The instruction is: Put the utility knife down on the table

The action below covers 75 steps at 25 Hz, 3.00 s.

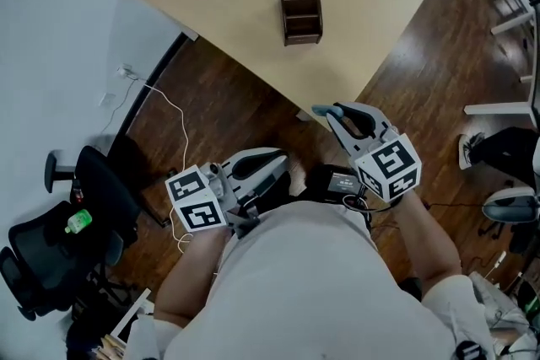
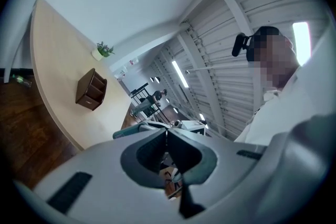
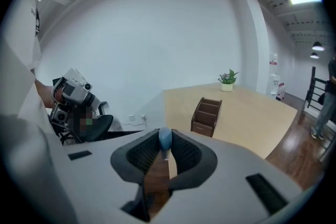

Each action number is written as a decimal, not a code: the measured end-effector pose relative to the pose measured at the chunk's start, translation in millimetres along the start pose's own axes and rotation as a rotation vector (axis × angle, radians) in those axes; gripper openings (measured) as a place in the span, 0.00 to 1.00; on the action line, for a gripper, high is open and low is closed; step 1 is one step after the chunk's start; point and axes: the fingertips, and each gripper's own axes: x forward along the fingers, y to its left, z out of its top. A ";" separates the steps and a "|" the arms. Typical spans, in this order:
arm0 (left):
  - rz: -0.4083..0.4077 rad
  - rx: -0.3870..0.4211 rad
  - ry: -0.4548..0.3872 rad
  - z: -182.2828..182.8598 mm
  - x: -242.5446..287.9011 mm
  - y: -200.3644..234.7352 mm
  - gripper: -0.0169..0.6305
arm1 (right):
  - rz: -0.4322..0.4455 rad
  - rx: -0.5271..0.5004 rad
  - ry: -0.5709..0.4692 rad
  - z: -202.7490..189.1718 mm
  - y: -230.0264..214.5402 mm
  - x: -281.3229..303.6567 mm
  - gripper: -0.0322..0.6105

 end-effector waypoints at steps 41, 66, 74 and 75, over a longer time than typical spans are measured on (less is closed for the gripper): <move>0.169 -0.066 -0.159 28.4 7.2 34.9 0.03 | 0.018 -0.743 0.156 8.1 -96.4 218.1 0.16; 0.067 -0.019 -0.110 43.1 18.0 21.9 0.03 | -0.023 -0.569 0.164 23.1 -101.1 173.7 0.31; 0.030 0.000 -0.081 45.0 23.0 17.8 0.03 | -0.060 -0.407 0.147 25.8 -105.6 122.0 0.31; 0.027 0.002 -0.078 45.1 24.3 16.9 0.03 | -0.062 -0.382 0.140 26.9 -105.2 114.3 0.31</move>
